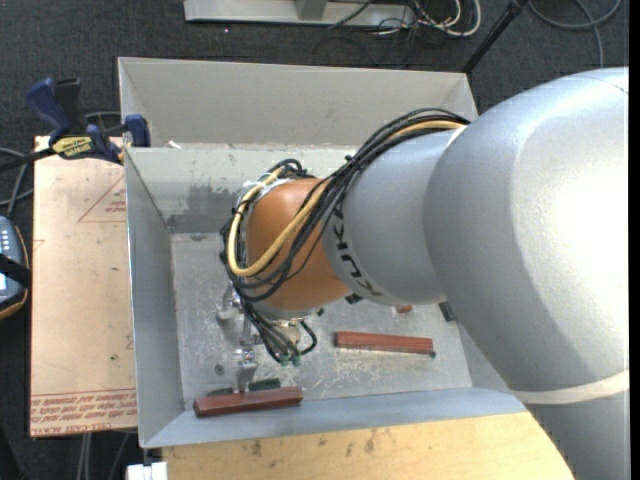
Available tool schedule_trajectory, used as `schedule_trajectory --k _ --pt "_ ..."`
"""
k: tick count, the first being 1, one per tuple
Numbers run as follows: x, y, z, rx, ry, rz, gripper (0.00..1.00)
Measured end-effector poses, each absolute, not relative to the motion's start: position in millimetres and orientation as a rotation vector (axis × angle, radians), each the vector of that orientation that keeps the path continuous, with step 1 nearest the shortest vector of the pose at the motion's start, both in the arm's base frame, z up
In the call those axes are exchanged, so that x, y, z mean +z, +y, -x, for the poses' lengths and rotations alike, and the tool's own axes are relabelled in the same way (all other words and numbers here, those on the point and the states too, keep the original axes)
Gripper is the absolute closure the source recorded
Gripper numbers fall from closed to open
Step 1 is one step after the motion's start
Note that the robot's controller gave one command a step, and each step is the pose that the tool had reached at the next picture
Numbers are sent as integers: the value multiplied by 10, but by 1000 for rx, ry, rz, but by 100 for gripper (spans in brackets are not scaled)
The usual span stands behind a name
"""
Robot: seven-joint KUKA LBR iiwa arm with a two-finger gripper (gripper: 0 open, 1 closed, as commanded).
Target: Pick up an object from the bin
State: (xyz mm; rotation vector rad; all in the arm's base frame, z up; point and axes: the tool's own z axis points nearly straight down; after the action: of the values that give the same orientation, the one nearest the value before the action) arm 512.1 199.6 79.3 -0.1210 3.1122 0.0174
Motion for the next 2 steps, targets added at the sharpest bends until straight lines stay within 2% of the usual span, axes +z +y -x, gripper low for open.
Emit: schedule_trajectory --k 1,2 --pt "813 1970 -5099 18 3113 141 0" --pt "1146 1895 -4983 0 3123 323 0"
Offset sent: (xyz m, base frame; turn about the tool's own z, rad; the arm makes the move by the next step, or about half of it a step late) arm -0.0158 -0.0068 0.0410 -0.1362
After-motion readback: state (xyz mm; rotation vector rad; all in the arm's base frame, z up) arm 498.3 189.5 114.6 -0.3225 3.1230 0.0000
